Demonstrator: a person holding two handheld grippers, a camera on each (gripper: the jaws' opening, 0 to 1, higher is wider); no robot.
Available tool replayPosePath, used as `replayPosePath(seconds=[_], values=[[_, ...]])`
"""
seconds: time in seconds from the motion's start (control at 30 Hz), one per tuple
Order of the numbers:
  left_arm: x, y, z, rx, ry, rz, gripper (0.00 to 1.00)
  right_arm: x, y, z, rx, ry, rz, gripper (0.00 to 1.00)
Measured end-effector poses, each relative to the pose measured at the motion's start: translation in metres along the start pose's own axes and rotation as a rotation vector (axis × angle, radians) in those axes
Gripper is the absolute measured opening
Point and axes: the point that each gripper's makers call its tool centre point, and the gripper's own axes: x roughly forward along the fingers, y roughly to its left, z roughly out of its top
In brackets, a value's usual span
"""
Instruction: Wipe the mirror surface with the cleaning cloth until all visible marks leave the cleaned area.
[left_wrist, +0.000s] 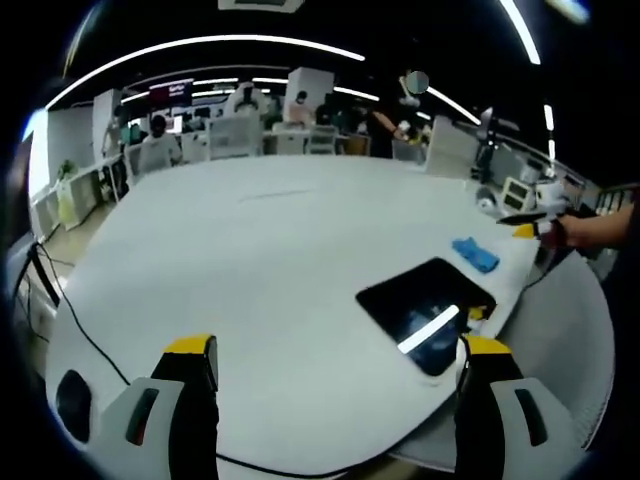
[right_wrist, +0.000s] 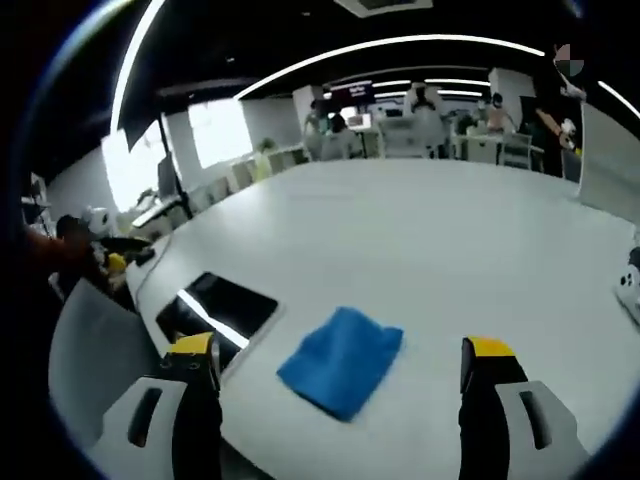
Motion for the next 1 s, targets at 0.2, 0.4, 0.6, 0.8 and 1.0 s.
replayPosePath(seconds=[0.2,0.4,0.6,0.8,1.0], values=[[-0.011,0.000,0.006,0.014,-0.014,0.021,1.00,-0.027,-0.013,-0.011,0.002,0.012,-0.005,1.00],[-0.013,-0.006,0.002,0.016,-0.044,0.027,1.00,-0.027,-0.011,-0.015,-0.021,0.000,0.001,1.00],[-0.010,-0.008,0.005,-0.016,-0.074,0.024,1.00,-0.019,-0.005,-0.018,0.006,-0.002,0.004,1.00],[-0.004,-0.011,0.016,0.020,-0.085,0.027,1.00,-0.015,0.000,-0.024,-0.027,0.022,0.025,1.00],[0.003,-0.010,0.019,0.031,-0.064,0.007,1.00,-0.016,-0.006,-0.021,0.027,-0.003,0.006,1.00]])
